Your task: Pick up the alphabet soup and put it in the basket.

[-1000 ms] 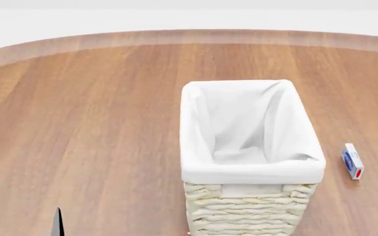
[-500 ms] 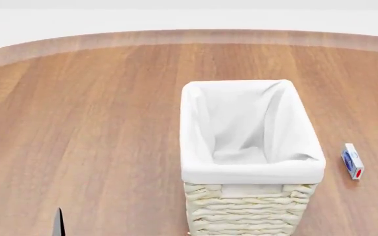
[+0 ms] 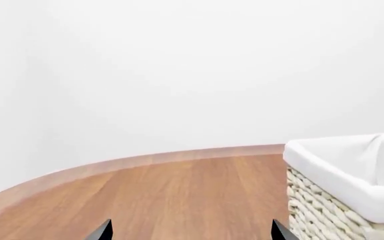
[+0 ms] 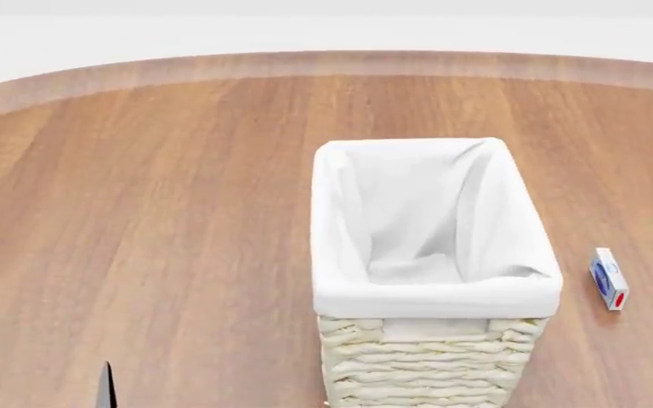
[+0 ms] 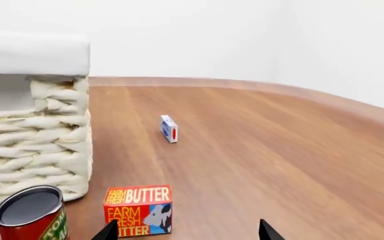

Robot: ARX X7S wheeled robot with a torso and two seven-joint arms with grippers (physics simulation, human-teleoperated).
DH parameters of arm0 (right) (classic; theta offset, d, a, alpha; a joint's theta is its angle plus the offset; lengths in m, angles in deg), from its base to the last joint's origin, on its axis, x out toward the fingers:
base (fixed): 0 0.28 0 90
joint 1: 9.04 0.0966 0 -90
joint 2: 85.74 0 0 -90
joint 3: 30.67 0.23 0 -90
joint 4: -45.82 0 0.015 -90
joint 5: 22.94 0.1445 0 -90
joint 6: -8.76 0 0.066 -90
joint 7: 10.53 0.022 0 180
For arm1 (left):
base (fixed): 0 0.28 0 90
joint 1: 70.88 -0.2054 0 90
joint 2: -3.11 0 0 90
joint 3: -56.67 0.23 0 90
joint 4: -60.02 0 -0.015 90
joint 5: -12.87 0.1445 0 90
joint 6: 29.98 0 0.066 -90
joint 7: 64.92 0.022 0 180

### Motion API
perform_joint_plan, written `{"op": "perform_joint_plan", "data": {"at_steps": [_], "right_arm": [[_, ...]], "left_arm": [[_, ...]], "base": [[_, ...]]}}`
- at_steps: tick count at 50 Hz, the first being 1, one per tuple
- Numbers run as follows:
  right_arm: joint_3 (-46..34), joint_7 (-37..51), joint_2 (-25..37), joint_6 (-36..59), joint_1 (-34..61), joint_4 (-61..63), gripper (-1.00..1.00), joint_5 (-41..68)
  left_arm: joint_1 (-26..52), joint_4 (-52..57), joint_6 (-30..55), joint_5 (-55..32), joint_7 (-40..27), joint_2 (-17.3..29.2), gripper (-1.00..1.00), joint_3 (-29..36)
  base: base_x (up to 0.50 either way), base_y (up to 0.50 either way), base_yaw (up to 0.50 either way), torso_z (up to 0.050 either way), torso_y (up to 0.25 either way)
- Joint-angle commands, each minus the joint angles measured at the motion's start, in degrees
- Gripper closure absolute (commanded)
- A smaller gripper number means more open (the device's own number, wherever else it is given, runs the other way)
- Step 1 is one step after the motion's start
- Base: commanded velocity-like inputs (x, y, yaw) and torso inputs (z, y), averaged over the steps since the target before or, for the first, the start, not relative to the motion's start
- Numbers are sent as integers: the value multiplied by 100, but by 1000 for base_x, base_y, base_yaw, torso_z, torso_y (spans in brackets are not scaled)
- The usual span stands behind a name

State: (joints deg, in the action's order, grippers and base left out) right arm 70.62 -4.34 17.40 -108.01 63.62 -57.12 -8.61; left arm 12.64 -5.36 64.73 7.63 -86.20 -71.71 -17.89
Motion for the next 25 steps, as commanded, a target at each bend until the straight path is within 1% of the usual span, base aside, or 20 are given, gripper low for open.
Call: {"op": "perform_joint_plan", "data": {"at_steps": [1, 25], "right_arm": [[78, 28, -31, -217, -6, -361, -100, 43], [21, -8, -94, -455, -13, -735, -100, 66]], "left_arm": [[27, -55, -4, -8, -30, 14, -100, 40], [51, -66, -2, -44, -92, 54, -100, 79]], "base": [[0, 0, 0, 0, 0], [0, 0, 0, 0, 0]]}}
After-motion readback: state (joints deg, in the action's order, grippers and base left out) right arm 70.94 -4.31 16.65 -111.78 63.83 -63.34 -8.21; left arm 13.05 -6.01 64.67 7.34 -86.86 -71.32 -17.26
